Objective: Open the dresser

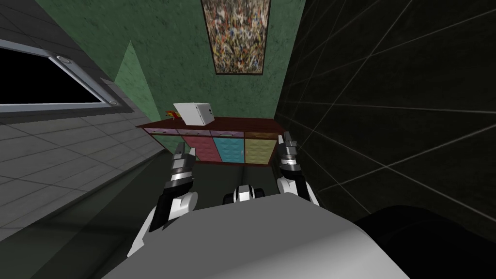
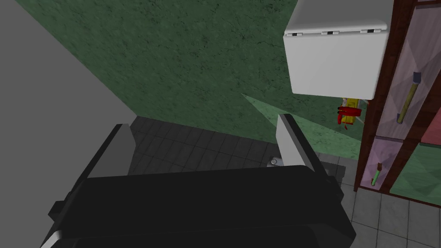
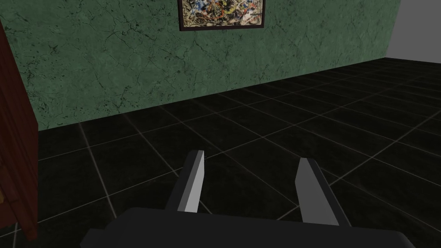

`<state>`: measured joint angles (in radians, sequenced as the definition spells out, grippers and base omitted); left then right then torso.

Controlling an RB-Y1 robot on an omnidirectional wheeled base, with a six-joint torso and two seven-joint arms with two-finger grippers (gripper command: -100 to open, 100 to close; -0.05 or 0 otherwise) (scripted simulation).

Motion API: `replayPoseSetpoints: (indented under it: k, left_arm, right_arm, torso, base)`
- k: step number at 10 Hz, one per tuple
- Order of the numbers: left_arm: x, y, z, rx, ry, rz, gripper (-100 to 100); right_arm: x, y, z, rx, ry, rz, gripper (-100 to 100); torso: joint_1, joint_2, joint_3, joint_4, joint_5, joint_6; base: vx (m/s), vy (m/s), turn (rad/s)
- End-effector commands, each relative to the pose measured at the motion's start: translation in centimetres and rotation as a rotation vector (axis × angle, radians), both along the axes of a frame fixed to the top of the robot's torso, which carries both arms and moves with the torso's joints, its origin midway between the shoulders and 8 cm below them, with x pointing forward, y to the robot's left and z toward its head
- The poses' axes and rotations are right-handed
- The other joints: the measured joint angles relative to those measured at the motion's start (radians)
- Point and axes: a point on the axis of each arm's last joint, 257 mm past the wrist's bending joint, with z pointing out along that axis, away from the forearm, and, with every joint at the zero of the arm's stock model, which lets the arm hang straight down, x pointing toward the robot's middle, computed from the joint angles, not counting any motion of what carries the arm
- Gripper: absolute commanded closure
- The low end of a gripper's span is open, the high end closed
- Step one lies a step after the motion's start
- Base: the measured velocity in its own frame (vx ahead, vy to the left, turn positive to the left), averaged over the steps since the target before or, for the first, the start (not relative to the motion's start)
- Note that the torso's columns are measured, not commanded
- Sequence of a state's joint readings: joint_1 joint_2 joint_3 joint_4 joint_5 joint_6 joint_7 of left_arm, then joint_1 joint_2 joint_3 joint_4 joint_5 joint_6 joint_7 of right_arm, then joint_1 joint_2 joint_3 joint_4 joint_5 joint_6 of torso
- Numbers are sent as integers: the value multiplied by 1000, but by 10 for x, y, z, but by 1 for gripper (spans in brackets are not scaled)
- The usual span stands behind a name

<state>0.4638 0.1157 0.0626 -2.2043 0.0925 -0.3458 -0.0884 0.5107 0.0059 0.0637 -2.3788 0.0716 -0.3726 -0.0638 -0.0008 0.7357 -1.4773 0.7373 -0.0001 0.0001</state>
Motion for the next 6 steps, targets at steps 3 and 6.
replayPoseSetpoints:
  k: [3,6]
  left_arm:
    - [21,0,-33,20,82,-1,-100]
    - [36,0,-57,22,139,3,-100]
  right_arm:
    - [0,0,0,0,0,0,0]
    - [0,0,0,0,0,0,0]
  torso:
    - [3,5,3,1,1,0]
    - [-1,1,0,0,0,0]
  base:
    - [111,24,-34]
    - [122,13,-44]
